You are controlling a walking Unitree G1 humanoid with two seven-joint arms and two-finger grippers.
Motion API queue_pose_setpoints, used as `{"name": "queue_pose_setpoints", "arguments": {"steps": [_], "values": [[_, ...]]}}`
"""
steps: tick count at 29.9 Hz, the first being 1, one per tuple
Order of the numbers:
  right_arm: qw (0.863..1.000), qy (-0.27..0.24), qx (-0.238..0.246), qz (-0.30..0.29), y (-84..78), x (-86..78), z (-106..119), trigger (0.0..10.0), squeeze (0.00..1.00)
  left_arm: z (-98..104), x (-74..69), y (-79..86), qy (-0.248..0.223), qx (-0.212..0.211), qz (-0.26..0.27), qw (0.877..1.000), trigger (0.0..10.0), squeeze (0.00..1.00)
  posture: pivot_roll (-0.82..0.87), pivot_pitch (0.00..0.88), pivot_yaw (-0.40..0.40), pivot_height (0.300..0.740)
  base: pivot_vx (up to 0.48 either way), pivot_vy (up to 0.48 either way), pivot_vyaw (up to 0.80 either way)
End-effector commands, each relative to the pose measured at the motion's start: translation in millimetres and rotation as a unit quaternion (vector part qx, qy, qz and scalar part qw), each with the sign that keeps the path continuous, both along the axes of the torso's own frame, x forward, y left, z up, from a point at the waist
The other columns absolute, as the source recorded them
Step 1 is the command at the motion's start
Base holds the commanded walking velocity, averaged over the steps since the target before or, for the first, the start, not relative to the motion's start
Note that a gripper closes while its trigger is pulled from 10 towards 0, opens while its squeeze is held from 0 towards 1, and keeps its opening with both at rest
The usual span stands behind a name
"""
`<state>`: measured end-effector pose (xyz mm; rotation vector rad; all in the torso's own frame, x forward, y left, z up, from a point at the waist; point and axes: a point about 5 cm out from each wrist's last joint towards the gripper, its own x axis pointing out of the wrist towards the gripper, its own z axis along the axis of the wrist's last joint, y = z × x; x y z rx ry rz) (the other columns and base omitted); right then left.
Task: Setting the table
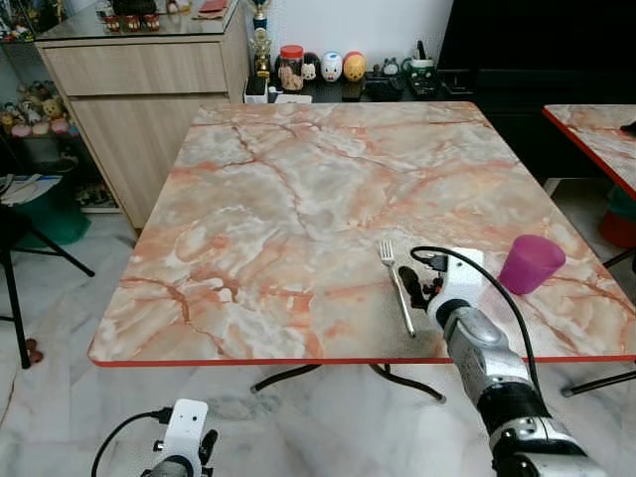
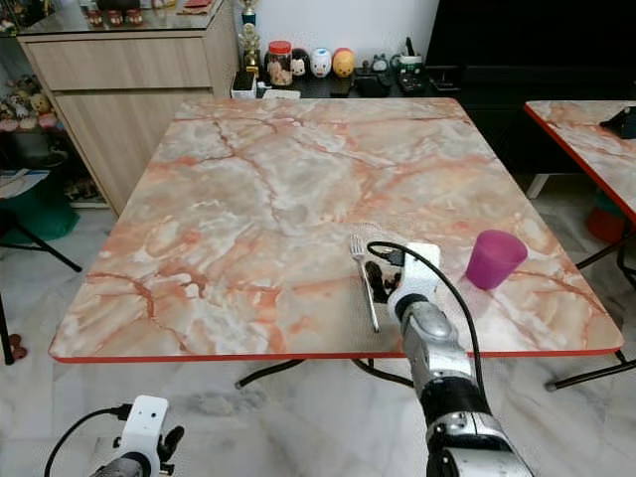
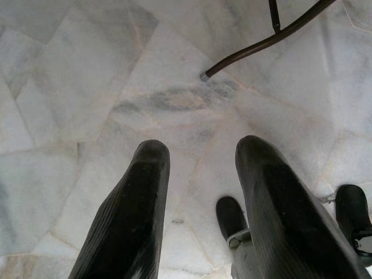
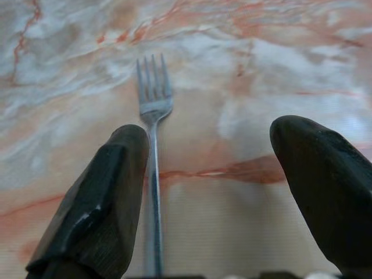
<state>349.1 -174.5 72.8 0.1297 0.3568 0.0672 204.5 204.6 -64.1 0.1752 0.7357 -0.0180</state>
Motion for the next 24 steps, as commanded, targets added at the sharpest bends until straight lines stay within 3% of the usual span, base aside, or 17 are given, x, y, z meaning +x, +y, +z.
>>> {"name": "queue_pose_setpoints", "arguments": {"steps": [1, 9, 24], "values": [[1.000, -0.006, 0.000, 0.004, 1.6, 4.2, 4, 10.0, 0.00, -1, -1.9, 1.0, 0.002, 0.003, 0.005, 1.000, 10.0, 0.00, 0.01, 0.000, -0.014, 0.740, 0.000, 0.000, 0.00], [1.000, -0.007, 0.002, 0.018, 4.5, 8.9, 8, 10.0, 0.00, -1, -1.9, 1.4, 0.002, 0.004, 0.004, 1.000, 10.0, 0.00, 0.01, 0.000, -0.015, 0.740, 0.000, 0.000, 0.00], [0.997, 0.037, -0.010, 0.063, 15.0, 5.6, -7, 10.0, 0.00, -3, -4.0, -1.2, 0.004, 0.001, 0.006, 1.000, 10.0, 0.00, 0.01, 0.000, -0.026, 0.740, 0.000, 0.000, 0.00]]}}
